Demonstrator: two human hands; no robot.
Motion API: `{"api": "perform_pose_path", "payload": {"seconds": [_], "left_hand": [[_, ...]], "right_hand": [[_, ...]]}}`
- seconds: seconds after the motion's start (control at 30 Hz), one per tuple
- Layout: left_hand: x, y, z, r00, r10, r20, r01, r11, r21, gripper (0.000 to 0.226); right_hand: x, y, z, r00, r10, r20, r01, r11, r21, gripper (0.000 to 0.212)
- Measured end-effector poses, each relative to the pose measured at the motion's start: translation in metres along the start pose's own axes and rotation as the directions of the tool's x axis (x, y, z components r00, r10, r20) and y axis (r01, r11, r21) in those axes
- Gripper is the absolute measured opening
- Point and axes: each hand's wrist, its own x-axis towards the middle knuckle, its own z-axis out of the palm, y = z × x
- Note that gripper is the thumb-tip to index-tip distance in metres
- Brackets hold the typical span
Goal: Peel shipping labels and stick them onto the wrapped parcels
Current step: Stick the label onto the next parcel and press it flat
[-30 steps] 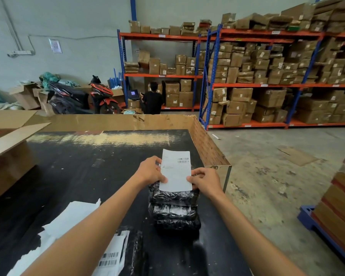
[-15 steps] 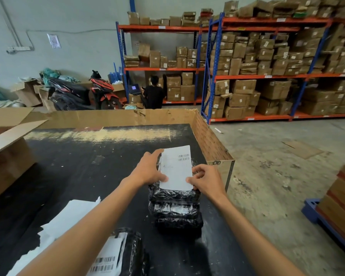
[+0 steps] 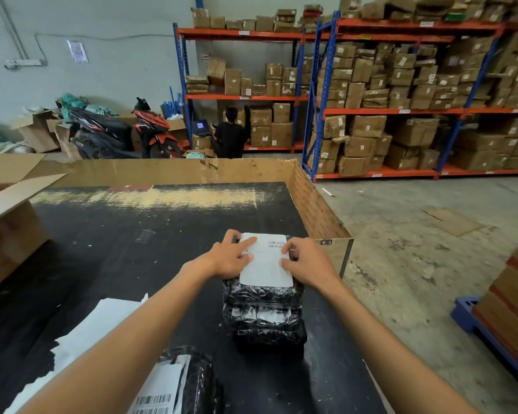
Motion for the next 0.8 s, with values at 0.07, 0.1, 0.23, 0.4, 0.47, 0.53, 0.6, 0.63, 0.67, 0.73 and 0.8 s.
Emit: {"api": "perform_pose_path", "payload": {"seconds": [0.07, 0.1, 0.23, 0.4, 0.47, 0.53, 0.6, 0.63, 0.67, 0.73, 0.8], "left_hand": [[0.003, -0.002, -0.001, 1.000, -0.003, 0.008, 0.003, 1.000, -0.024, 0.056], [0.005, -0.002, -0.002, 1.000, -0.013, 0.002, 0.013, 1.000, -0.023, 0.055], [0.007, 0.001, -0.003, 0.991, -0.082, -0.102, 0.081, 0.997, -0.017, 0.051], [0.012, 0.009, 0.002, 0.977, -0.121, -0.174, 0.117, 0.993, -0.032, 0.049], [0.015, 0.009, 0.003, 0.976, -0.120, -0.182, 0.114, 0.993, -0.043, 0.047], [0.018, 0.009, 0.004, 0.976, -0.121, -0.183, 0.114, 0.992, -0.050, 0.045], [0.018, 0.007, 0.005, 0.973, -0.131, -0.188, 0.123, 0.991, -0.053, 0.045], [0.019, 0.006, 0.005, 0.973, -0.132, -0.191, 0.125, 0.991, -0.049, 0.045], [0.019, 0.006, 0.006, 0.974, -0.124, -0.190, 0.118, 0.992, -0.040, 0.045], [0.020, 0.006, 0.005, 0.981, -0.080, -0.176, 0.078, 0.997, -0.020, 0.045], [0.020, 0.006, 0.004, 0.986, -0.047, -0.162, 0.044, 0.999, -0.019, 0.045]], "right_hand": [[0.008, -0.005, 0.004, 1.000, -0.009, 0.009, 0.009, 0.998, -0.066, 0.028], [0.011, -0.007, 0.007, 0.999, -0.014, 0.035, 0.017, 0.997, -0.073, 0.031], [0.022, -0.010, 0.010, 0.993, 0.031, 0.114, -0.019, 0.995, -0.099, 0.034], [0.033, -0.014, 0.004, 0.976, 0.040, 0.215, 0.012, 0.972, -0.234, 0.056], [0.034, -0.018, 0.005, 0.970, 0.056, 0.235, 0.014, 0.959, -0.285, 0.053], [0.036, -0.021, 0.006, 0.973, 0.064, 0.222, 0.006, 0.954, -0.299, 0.047], [0.036, -0.022, 0.008, 0.978, 0.088, 0.191, -0.029, 0.956, -0.292, 0.035], [0.035, -0.021, 0.010, 0.981, 0.094, 0.168, -0.039, 0.953, -0.302, 0.031], [0.034, -0.020, 0.010, 0.985, 0.087, 0.150, -0.036, 0.948, -0.315, 0.032], [0.031, -0.015, 0.011, 0.988, 0.057, 0.145, -0.006, 0.944, -0.330, 0.047], [0.032, -0.006, 0.012, 0.985, 0.037, 0.168, 0.013, 0.958, -0.285, 0.053]]}}
